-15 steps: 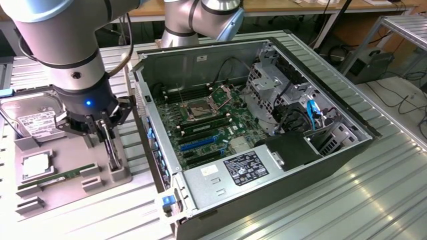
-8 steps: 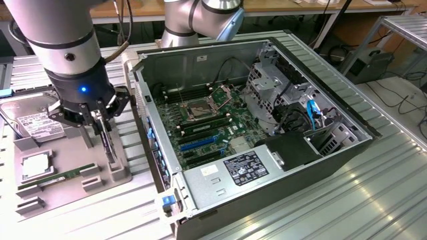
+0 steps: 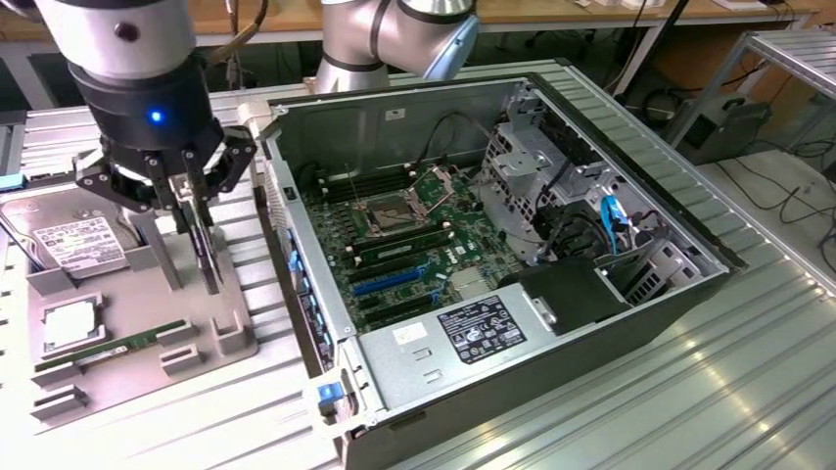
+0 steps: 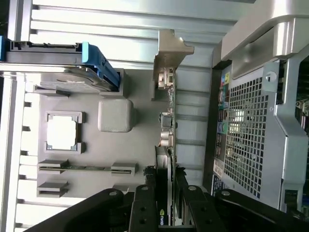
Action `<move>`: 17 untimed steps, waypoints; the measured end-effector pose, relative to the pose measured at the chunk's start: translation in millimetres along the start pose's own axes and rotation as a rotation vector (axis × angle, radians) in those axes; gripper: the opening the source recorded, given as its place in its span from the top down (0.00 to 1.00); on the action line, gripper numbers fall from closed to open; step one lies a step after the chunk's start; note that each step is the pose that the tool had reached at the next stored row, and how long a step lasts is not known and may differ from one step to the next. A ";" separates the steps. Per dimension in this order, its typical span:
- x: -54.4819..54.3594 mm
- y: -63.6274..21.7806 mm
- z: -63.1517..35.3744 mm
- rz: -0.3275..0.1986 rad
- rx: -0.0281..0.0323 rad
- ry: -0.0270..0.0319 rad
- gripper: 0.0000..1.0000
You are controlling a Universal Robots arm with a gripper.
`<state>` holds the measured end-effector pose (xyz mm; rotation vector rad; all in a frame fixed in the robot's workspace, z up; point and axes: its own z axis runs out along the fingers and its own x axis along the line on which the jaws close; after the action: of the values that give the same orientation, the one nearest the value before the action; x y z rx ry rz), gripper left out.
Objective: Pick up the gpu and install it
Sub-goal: 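Pick up the gpu and move the gpu toward the slot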
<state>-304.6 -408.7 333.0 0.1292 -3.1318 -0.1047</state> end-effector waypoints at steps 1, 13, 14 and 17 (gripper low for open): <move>-1.5 -0.3 -5.4 0.000 -0.0002 0.0030 0.74; -25.2 -12.1 -63.6 0.002 -0.0023 0.0281 0.74; -28.5 -13.8 -69.2 0.002 -0.0025 0.0299 0.74; -39.1 -19.3 -83.7 0.002 -0.0028 0.0344 0.74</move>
<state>-263.4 -430.3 415.2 0.1262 -3.0973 -0.1057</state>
